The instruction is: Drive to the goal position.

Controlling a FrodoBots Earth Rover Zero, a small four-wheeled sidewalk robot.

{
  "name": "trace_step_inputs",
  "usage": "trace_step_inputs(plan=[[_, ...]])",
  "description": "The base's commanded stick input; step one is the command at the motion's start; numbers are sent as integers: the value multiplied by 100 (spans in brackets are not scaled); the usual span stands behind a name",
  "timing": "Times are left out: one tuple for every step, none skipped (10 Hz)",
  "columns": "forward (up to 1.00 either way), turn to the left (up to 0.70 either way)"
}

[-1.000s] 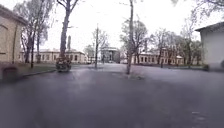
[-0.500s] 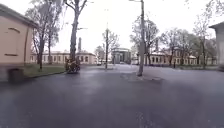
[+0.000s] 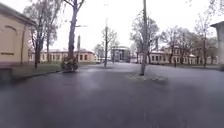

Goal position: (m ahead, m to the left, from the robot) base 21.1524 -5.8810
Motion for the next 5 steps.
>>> trace_step_inputs(plan=[[85, 0], [85, 0], [85, 0], [85, 0], [85, 0]])
